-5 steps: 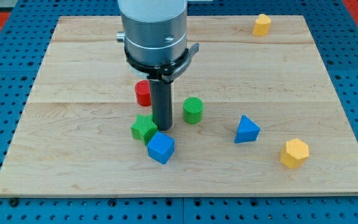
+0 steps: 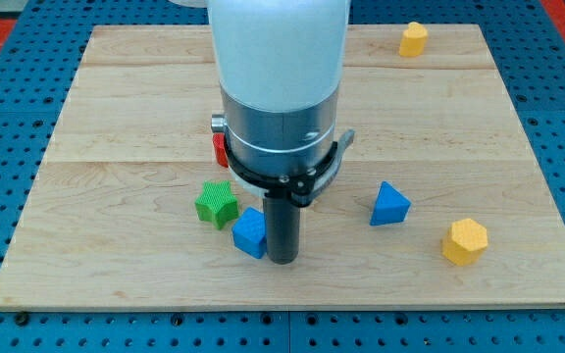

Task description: Place the blue cube at the bottom of the green star

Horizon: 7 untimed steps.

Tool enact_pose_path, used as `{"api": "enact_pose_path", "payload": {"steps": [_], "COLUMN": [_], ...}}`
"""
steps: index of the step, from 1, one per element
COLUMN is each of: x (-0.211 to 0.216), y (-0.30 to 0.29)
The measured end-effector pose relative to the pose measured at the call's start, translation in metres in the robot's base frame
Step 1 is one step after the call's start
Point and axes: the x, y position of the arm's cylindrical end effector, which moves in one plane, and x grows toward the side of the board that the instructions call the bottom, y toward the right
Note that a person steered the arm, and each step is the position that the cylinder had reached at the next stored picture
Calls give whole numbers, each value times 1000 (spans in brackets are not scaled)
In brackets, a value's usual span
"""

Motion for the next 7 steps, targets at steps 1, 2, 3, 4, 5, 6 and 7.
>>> {"api": "enact_pose_path", "payload": {"steps": [1, 2, 3, 4, 5, 6, 7], "x": [-13, -41, -51, -43, -15, -3, 30], "y": [34, 21, -20, -39, -40, 9, 51]}}
